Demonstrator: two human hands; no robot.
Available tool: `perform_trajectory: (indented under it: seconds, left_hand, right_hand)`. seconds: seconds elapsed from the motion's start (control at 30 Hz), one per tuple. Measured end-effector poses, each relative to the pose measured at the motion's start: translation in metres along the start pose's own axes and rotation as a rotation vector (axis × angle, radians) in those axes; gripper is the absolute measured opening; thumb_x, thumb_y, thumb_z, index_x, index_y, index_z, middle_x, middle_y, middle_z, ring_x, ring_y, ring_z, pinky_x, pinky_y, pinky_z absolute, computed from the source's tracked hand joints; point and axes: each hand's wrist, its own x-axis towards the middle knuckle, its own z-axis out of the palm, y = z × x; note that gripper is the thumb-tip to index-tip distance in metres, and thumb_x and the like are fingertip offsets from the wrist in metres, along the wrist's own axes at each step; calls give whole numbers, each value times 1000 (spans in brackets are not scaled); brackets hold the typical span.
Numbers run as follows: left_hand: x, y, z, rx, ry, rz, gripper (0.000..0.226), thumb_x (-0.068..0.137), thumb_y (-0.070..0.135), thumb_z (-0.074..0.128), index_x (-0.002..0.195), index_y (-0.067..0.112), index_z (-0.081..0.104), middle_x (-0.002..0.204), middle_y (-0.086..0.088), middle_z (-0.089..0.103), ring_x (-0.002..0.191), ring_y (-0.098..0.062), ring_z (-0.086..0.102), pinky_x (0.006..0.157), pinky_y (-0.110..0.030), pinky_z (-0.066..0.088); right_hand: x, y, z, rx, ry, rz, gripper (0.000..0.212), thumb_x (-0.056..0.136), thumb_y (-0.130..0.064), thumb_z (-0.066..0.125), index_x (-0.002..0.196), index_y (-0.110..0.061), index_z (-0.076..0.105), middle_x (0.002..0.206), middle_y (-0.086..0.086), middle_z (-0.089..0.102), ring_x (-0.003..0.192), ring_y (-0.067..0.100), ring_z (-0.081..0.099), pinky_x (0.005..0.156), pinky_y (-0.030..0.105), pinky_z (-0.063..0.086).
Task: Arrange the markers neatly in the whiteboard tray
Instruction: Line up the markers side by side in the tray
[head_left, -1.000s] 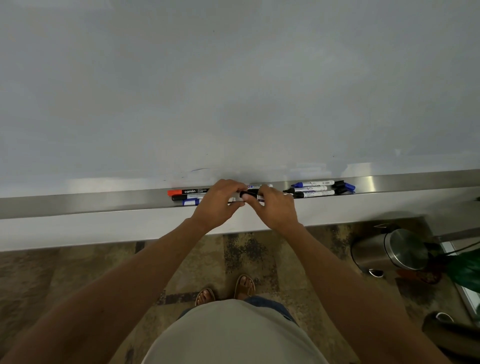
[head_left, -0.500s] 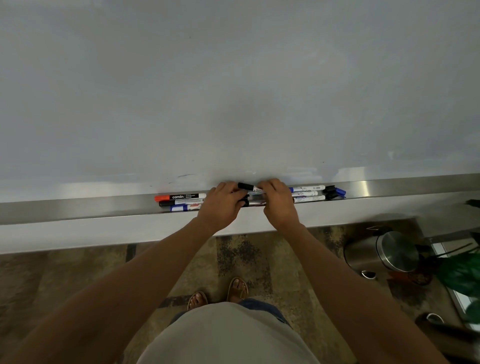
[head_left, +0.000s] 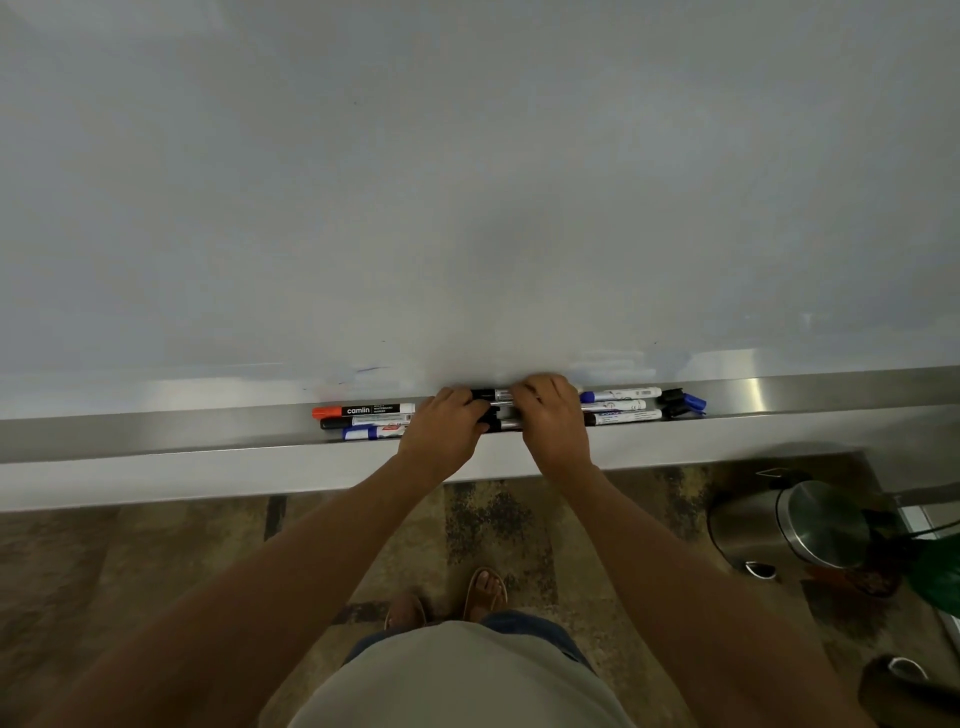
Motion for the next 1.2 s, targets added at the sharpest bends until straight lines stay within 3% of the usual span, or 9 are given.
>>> perform_trajectory:
  seconds: [0.2, 0.47, 0.73, 0.97, 1.2]
  left_hand:
    - [1, 3, -1, -7, 7, -8, 28, 93, 25, 53, 117, 13, 60, 119, -8, 57, 110, -29, 51, 89, -42, 42]
    - [-3, 3, 2, 4, 23, 19, 28, 92, 21, 55, 118, 11, 57, 120, -11, 58, 108, -31, 54, 90, -42, 43]
    - [-1, -1, 6, 54, 27, 7, 29, 92, 23, 56, 118, 11, 59, 117, -10, 56, 113, -30, 49, 92, -41, 40]
    - [-4, -2, 7, 70, 64, 17, 25, 91, 23, 56, 113, 11, 60, 116, -10, 60, 108, -29, 54, 90, -40, 41]
    - [-5, -4, 1, 93, 87, -12, 23, 91, 25, 56, 106, 8, 60, 103, -13, 66, 99, -31, 56, 82, -40, 42]
  right_hand:
    - [0, -2, 6, -21, -19, -26, 35, 68, 6, 69, 100, -9, 67, 94, 9, 66, 92, 30, 61, 82, 41, 47]
    - [-4, -3, 5, 4, -48, -59, 41, 64, 14, 69, 101, -4, 68, 96, 15, 67, 90, 34, 63, 75, 41, 51]
    - [-12, -2, 5, 0, -59, -34, 25, 70, 12, 66, 91, -2, 67, 84, 15, 66, 73, 33, 62, 63, 39, 51]
    - [-11, -2, 8, -47, -50, -49, 16, 72, 5, 72, 83, -5, 66, 84, 12, 66, 67, 28, 62, 62, 36, 50]
    - [-19, 0, 10, -73, -19, -53, 18, 77, 0, 69, 94, -6, 68, 91, 10, 69, 78, 28, 65, 71, 38, 50]
